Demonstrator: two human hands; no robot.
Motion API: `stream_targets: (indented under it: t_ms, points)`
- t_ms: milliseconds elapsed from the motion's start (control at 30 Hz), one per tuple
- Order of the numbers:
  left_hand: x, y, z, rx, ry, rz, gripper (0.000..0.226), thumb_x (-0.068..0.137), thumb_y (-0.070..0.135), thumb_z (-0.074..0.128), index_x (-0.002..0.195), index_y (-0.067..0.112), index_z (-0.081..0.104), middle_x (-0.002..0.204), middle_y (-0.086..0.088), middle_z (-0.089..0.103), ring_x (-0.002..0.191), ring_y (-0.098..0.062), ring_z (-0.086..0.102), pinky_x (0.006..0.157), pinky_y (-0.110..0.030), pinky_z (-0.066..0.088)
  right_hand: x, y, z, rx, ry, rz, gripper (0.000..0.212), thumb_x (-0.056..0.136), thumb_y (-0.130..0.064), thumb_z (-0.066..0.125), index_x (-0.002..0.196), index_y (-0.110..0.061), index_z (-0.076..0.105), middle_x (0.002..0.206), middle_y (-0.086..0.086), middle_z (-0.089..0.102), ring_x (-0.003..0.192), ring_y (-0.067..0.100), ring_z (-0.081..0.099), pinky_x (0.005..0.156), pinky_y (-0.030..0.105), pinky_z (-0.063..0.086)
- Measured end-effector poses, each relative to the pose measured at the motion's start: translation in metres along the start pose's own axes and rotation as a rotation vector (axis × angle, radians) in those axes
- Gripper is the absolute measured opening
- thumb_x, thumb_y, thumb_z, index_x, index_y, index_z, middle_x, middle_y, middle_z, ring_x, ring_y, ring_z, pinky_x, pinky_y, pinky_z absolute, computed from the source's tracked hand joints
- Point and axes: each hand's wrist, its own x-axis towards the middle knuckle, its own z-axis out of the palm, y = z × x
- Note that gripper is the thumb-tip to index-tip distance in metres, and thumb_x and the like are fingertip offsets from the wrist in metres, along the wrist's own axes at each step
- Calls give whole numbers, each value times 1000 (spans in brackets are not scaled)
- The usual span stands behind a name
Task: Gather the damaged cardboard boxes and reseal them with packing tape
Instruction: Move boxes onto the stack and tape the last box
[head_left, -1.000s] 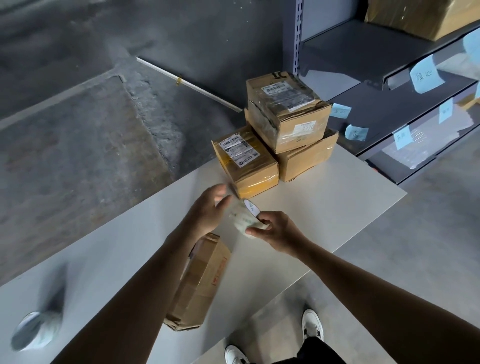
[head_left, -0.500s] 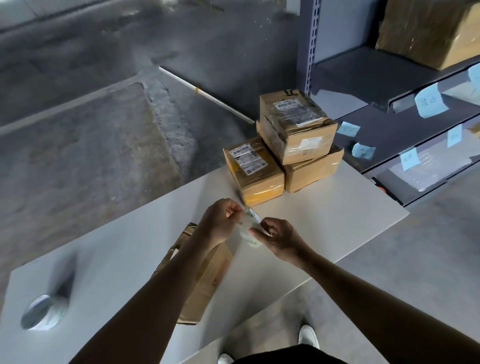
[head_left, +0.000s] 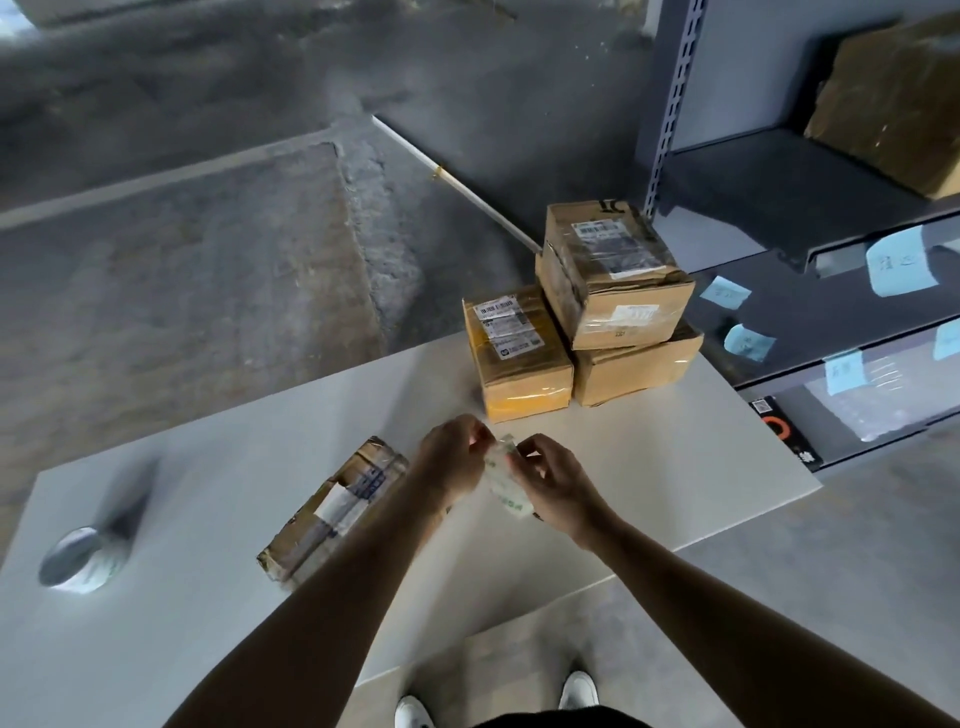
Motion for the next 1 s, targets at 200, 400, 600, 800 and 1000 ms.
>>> stream_targets:
  t_ms: [200,400,600,800,1000]
  points:
    - [9,-12,0,-53,-40,5,10,99,22,55,100,14,61,103,-7,67,98,-23,63,67,-22,41,3,6,7,-56,89,-62,26,100,-33,55,108,-10,48,115,17,66,107,29,66,68,31,59]
    - [11,-28,-1,-84,-92,159,7,98,20,56,103,15,58,106,-5,67,97,-18,63,73,-22,45,3,6,26,-189,225,-227,24,101,-23,55,116,-7,44,104,13,67,90,17,68,62,12,53]
    - [13,-54,-12,-166,-101,280,26,95,17,64,119,14,56,110,-7,69,100,-20,68,77,-18,50,0,-8,56,-193,278,-80,22,102,-21,52,121,-17,62,113,-2,69,94,4,62,76,19,52]
    - [9,-74,-28,-127,-136,421,45,90,14,69,130,18,50,110,-7,70,100,-16,66,80,-23,51,-8,-15,89,-236,375,-48,20,101,-17,55,109,-11,72,98,-4,72,70,-13,60,59,4,42]
    - [6,-82,-21,-83,-91,561,28,91,10,67,119,10,61,111,-1,66,97,-7,61,78,-14,48,-9,-23,96,-179,471,54,16,96,-13,57,102,-13,72,88,4,73,71,10,64,57,16,45]
